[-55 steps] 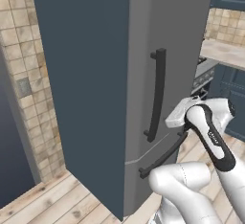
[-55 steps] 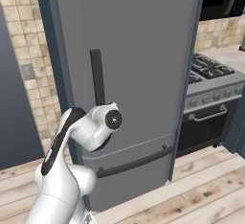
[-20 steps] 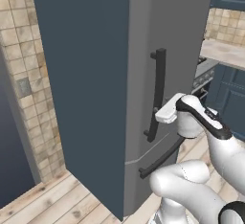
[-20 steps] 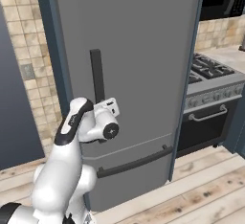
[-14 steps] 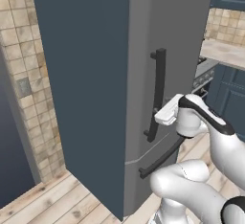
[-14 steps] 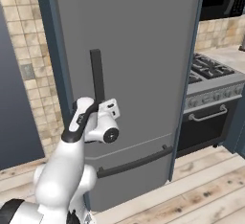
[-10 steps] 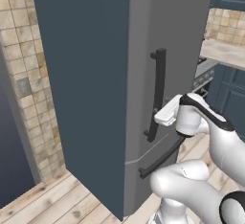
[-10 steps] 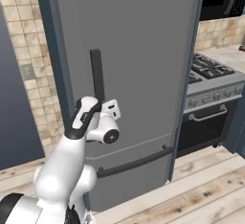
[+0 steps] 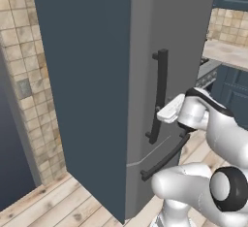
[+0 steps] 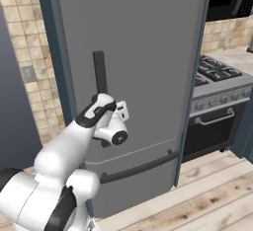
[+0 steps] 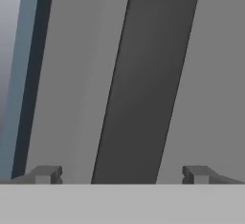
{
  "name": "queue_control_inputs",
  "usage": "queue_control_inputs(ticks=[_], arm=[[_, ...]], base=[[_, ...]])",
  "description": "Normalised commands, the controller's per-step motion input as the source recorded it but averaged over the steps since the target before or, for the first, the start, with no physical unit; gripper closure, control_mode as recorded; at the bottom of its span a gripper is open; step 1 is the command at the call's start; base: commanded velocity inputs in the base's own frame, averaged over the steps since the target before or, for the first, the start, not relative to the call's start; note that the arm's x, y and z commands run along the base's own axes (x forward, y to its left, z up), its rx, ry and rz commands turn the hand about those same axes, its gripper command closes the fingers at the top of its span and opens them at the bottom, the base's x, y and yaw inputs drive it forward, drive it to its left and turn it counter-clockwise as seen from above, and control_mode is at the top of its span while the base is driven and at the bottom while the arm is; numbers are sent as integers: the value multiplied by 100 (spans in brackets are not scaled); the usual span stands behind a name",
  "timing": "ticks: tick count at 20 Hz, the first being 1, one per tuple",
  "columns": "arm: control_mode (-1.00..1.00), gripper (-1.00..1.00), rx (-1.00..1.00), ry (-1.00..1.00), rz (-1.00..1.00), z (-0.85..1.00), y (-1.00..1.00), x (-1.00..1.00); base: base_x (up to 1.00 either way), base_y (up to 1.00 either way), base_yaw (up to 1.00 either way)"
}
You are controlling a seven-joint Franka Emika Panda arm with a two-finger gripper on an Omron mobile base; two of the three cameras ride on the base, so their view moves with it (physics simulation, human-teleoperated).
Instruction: Gather the corn and avocado from the fridge and place them on a tray on the dining counter. Then gather the chicken drumsticks from the fridge and place them on the other tray.
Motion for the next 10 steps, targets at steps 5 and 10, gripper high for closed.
queue_control_inputs(ticks=[5, 10], arm=[[-100, -100, 2, 2, 4, 0, 8, 35], [-100, -100, 0, 3, 5, -3, 38, 35]], base=[[0, 0, 0], [0, 0, 0]])
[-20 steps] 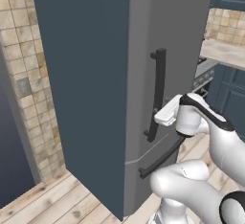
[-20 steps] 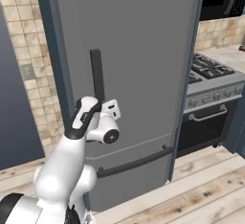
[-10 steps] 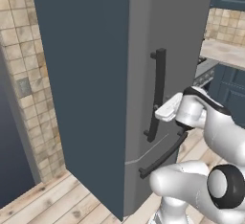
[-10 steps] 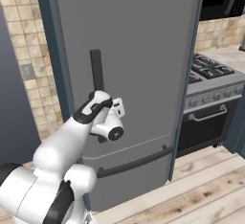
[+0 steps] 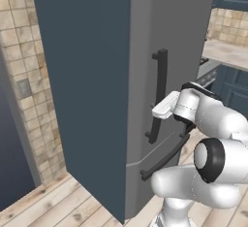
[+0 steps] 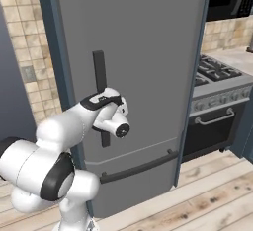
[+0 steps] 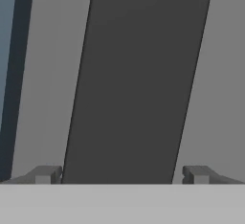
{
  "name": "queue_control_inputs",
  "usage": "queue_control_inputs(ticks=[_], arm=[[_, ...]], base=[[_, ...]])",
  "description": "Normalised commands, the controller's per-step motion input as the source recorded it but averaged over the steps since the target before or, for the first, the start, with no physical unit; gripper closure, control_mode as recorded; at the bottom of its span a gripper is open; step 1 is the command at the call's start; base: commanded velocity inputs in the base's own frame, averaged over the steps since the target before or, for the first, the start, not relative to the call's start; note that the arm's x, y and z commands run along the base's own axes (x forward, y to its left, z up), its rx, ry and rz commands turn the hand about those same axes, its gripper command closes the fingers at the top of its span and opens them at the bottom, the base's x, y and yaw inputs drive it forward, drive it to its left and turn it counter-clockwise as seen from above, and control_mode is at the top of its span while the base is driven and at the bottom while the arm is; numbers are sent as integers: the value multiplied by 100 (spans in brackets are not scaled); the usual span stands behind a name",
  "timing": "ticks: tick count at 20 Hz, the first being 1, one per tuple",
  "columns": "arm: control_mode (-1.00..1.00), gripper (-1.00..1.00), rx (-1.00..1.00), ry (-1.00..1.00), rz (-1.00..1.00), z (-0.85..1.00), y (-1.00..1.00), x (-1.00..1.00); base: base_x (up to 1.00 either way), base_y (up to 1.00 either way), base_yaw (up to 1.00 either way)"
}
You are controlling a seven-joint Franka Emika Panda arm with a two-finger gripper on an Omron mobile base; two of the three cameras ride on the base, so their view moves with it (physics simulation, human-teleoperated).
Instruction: Gather the corn and avocado from the fridge and place them on a tray on the dining counter. Then gather the chicken drumsticks from the fridge and place them on the other tray.
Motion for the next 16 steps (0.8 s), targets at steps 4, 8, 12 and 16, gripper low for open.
queue_control_inputs(ticks=[4, 8, 12, 16], arm=[[-100, 100, 0, 4, 2, -12, 59, 38], [-100, 100, 0, 4, 0, -3, 30, 18], [-100, 100, -2, 2, 0, 0, 11, 1], [-100, 100, 0, 0, -2, 0, -13, -7]], base=[[0, 0, 0], [0, 0, 0], [0, 0, 0], [0, 0, 0]])
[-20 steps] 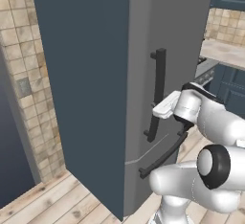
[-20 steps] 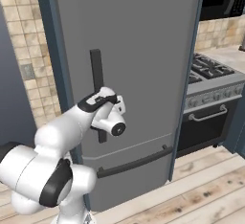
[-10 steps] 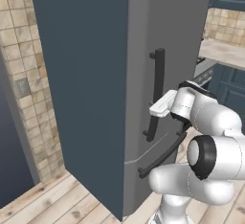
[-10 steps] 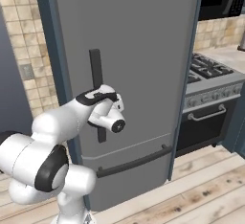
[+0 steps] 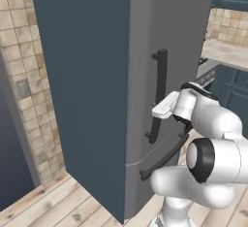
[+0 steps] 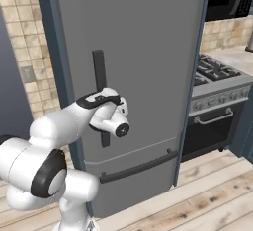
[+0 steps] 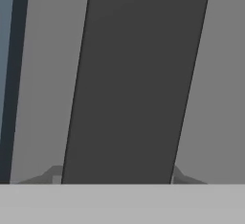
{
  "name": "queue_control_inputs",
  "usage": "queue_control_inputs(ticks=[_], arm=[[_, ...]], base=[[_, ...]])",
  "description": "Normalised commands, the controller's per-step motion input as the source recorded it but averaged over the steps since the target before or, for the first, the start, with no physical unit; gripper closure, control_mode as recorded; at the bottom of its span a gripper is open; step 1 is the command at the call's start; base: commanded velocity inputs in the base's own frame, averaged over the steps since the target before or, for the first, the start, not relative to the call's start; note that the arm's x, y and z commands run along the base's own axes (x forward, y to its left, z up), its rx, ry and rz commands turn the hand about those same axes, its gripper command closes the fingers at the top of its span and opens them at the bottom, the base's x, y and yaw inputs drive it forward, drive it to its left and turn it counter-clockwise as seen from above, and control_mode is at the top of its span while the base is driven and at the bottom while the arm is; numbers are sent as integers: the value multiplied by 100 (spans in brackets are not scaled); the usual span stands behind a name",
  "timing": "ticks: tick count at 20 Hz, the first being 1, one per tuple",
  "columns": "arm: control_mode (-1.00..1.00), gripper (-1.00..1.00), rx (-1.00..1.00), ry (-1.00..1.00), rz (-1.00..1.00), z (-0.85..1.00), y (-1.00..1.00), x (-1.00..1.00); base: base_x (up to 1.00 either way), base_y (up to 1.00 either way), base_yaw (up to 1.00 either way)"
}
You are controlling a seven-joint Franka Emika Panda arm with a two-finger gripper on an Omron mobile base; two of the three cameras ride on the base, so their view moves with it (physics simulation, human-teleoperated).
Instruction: Gather the corn and avocado from the fridge and place them on a tray on the dining counter. Then gather the chicken drumsticks from the fridge and place them on the other tray.
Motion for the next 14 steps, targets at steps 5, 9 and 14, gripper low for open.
queue_control_inputs(ticks=[5, 9, 14], arm=[[-100, 100, 0, 0, -7, 0, -59, -24], [-100, 100, 0, 0, -5, 0, -88, -40], [-100, 100, 0, 0, -6, 0, -91, -46]], base=[[0, 0, 0], [0, 0, 0], [0, 0, 0]])
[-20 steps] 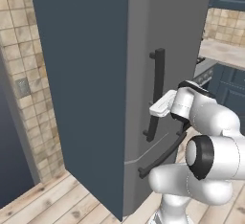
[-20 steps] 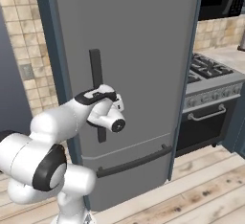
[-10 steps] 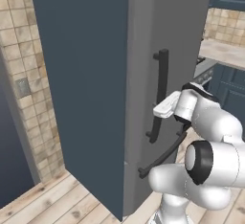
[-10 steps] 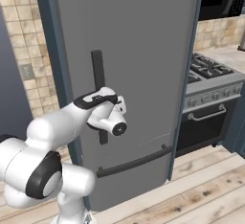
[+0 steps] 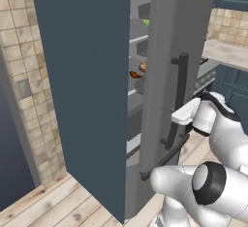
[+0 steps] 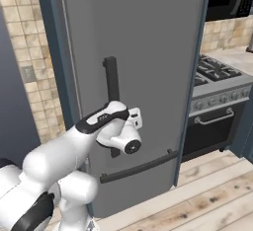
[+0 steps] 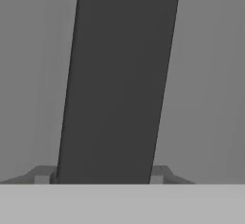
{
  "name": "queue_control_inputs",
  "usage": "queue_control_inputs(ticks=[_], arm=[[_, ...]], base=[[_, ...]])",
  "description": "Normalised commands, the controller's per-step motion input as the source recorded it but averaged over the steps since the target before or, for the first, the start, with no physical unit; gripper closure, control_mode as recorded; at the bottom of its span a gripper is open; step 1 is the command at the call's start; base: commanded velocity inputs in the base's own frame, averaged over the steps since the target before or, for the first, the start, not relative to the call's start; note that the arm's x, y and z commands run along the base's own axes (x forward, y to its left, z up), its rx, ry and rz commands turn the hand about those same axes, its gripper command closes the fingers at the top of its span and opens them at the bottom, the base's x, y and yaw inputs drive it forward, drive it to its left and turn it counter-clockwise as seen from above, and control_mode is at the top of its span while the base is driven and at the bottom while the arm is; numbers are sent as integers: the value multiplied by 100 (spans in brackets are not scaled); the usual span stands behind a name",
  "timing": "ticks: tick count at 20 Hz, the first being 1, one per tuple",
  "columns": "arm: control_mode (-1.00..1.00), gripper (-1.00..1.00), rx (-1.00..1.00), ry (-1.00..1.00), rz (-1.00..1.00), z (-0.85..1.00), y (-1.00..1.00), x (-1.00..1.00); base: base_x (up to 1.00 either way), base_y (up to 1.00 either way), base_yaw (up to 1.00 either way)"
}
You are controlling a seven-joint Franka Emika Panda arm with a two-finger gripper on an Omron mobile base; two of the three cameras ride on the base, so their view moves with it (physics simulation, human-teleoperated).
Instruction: Gather the corn and avocado from the fridge and place them on a tray on the dining counter. Then gather the chicken drumsticks from the fridge and place them on the other tray.
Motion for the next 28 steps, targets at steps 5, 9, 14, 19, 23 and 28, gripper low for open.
queue_control_inputs(ticks=[5, 9, 14, 19, 23, 28], arm=[[-100, 100, 0, 0, -4, 0, -99, -45], [-100, 100, 0, 4, -5, 5, -98, -36], [-100, 100, 0, 8, -5, 7, -97, -20], [-100, 100, 0, 7, -6, 5, -68, -15], [-100, -100, 0, 4, -7, 0, -18, -25], [-100, -100, -5, -17, -2, 4, 21, -69]], base=[[0, 0, 0], [0, 0, 0], [0, 0, 0], [0, 0, 0], [0, 0, 0], [0, 0, 0]])
